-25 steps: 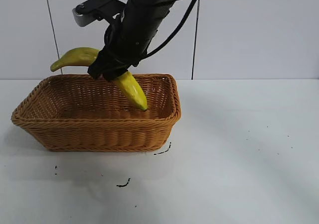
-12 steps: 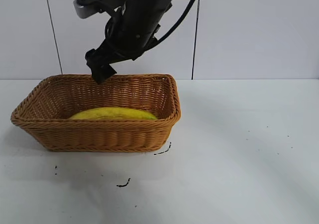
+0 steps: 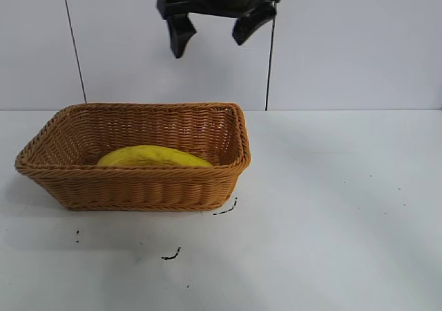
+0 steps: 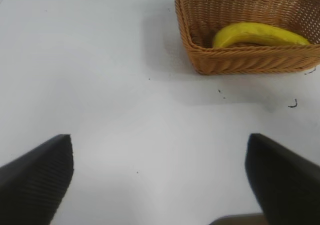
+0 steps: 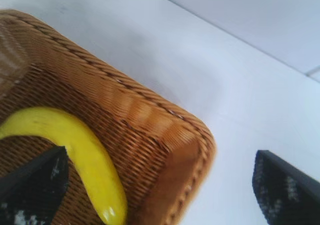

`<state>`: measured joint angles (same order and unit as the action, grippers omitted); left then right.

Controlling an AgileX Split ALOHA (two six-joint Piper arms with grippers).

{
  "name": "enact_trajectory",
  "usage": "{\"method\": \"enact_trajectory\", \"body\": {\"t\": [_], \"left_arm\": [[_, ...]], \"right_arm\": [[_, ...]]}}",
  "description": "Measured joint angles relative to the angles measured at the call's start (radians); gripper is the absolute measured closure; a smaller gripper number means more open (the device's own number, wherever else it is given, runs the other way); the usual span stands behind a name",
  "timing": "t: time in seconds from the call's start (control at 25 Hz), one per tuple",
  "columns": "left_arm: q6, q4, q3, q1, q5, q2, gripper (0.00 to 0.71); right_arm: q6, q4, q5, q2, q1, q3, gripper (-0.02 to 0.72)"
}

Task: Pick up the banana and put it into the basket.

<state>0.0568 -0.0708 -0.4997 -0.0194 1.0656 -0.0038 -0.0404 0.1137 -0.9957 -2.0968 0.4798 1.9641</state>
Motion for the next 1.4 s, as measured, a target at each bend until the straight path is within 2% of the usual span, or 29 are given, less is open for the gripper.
{"method": "enact_trajectory", "body": {"t": [0.16, 0.44, 0.68, 0.88, 1.0, 1.24, 1.4], "left_arm": [[0.0, 0.0, 0.0, 0.0, 0.0, 0.0, 0.017], [0.0, 0.0, 0.0, 0.0, 0.001, 0.0, 0.017], [0.0, 0.0, 0.0, 0.0, 0.001, 0.0, 0.017], [0.0, 0.0, 0.0, 0.0, 0.001, 0.0, 0.017], [0.0, 0.0, 0.0, 0.0, 0.001, 0.0, 0.017], [0.0, 0.0, 0.0, 0.0, 0.001, 0.0, 0.017], [0.0, 0.0, 0.0, 0.0, 0.001, 0.0, 0.017]], "right_arm": [[-0.008, -0.008, -0.108, 0.0, -0.117, 0.007, 0.013], [-0.013, -0.016, -0.121, 0.0, -0.352, 0.009, 0.013], [0.001, -0.085, -0.136, 0.0, -0.508, 0.004, 0.013], [0.073, -0.154, -0.214, 0.0, -0.542, -0.038, 0.013], [0.1, -0.197, -0.216, 0.0, -0.541, -0.042, 0.013], [0.103, -0.235, -0.214, 0.038, -0.533, -0.083, 0.013], [0.103, -0.239, -0.214, 0.132, -0.532, -0.216, 0.013]]}}
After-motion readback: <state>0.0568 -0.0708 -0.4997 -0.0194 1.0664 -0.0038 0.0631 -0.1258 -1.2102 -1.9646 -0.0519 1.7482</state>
